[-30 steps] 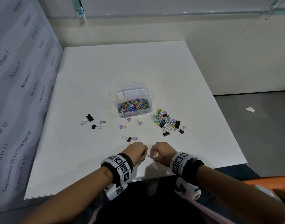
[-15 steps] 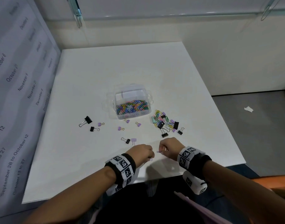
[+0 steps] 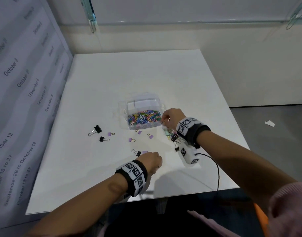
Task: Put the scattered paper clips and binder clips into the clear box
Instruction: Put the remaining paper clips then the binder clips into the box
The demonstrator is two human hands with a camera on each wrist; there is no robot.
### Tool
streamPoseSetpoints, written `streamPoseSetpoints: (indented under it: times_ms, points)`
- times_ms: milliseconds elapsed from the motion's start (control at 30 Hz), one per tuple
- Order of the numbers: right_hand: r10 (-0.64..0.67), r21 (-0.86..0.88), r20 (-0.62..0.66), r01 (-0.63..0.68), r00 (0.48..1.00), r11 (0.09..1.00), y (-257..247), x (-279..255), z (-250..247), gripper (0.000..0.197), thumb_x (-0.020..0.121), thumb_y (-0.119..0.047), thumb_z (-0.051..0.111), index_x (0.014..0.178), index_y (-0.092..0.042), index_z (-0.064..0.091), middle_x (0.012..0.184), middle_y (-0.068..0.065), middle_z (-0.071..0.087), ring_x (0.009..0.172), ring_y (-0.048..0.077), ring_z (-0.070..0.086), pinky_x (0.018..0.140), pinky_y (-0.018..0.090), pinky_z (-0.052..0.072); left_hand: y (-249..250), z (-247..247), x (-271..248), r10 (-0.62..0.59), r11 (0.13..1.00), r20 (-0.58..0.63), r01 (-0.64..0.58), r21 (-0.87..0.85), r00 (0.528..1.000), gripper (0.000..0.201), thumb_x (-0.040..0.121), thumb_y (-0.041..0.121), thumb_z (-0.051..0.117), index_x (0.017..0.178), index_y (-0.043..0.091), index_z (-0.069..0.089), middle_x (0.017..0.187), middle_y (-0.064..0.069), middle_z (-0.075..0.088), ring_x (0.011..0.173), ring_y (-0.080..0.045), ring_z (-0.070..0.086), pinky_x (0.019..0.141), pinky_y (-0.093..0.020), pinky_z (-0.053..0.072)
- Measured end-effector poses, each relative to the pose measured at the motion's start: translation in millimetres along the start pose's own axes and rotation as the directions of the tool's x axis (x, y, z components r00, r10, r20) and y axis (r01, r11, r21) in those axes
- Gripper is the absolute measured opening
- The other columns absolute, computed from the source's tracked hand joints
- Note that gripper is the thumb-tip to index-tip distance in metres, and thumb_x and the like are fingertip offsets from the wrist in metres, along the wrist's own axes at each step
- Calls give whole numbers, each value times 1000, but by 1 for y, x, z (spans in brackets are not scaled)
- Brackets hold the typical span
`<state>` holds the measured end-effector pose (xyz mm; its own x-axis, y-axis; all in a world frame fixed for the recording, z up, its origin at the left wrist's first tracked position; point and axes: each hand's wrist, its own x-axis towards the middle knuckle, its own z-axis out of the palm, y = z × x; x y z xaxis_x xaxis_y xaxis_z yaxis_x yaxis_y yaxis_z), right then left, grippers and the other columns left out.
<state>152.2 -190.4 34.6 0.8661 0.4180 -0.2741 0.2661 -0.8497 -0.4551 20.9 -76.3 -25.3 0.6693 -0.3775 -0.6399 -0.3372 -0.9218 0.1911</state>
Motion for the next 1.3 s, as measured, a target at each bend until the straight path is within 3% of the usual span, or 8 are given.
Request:
streamPoseSetpoints:
  times_ms: [133, 233, 567, 733, 833, 967, 1133, 1300]
  points:
    - [-42, 18, -76, 43, 996, 999, -13, 26, -11, 23, 80, -10, 66, 103, -11, 63, 109, 9, 65, 85, 18, 54, 78, 25, 42, -1, -4, 2, -9, 992, -21, 6, -123, 1000, 25, 85, 0, 52, 110, -2, 57, 116, -18, 55, 109, -34, 56, 88, -38, 46]
    - [-28, 29, -55, 30, 998, 999, -13, 28, -8, 30, 82, -8, 64, 111, -14, 59, 115, 9, 60, 95, 24, 59, 82, 27, 43, -4, 1, 3, 15, 986, -33, -20, -167, 999, 25, 79, -2, 54, 104, -1, 58, 116, -18, 56, 104, -34, 58, 85, -38, 44]
    - [-64, 65, 65, 60, 996, 996, 21, -27, 50, 26, 80, -5, 46, 85, -14, 69, 90, 5, 73, 70, 11, 53, 74, 24, 48, -56, -47, -6, -96, 926, -259, -9, -377, 961, 17, 77, 6, 58, 92, 8, 66, 94, -8, 67, 80, -19, 56, 71, -21, 41]
    - [-171, -33, 400, 200, 900, 979, 2, -56, 76, 20, 81, -12, 57, 100, -16, 65, 97, 3, 63, 84, 16, 52, 77, 24, 38, -93, -95, 0, -251, 893, -451, 25, -449, 857, 18, 85, 5, 57, 102, 6, 65, 100, -10, 65, 85, -20, 58, 83, -28, 47]
    - [-234, 16, 444, 253, 865, 967, -16, -62, 90, 28, 84, -13, 59, 111, -16, 62, 109, 10, 59, 99, 24, 54, 85, 28, 39, -106, -102, 8, -334, 857, -464, 60, -512, 820, 22, 87, 1, 56, 107, 4, 65, 112, -13, 66, 103, -27, 62, 96, -34, 49]
    - [-250, 67, 439, 246, 863, 967, -29, -55, 102, 35, 84, -10, 59, 118, -18, 61, 115, 13, 55, 107, 26, 53, 89, 31, 39, -109, -95, 15, -383, 844, -437, 117, -523, 814, 31, 89, -5, 47, 111, 4, 66, 120, -17, 62, 108, -32, 60, 96, -35, 46]
    - [-245, 56, 420, 244, 874, 968, -25, -54, 104, 21, 81, -15, 64, 101, -10, 70, 110, 14, 60, 103, 28, 56, 83, 28, 40, -100, -72, 12, -291, 887, -475, 49, -459, 830, 33, 89, 0, 49, 119, 8, 60, 125, -14, 48, 116, -28, 49, 103, -32, 39]
    - [-174, 39, 394, 173, 902, 984, -14, -59, 103, 13, 80, -15, 62, 89, -7, 68, 106, 12, 62, 99, 25, 57, 75, 23, 34, -74, -66, 15, -81, 944, -567, -120, -308, 820, 36, 85, -4, 49, 117, 6, 61, 123, -15, 52, 119, -31, 43, 103, -38, 36]
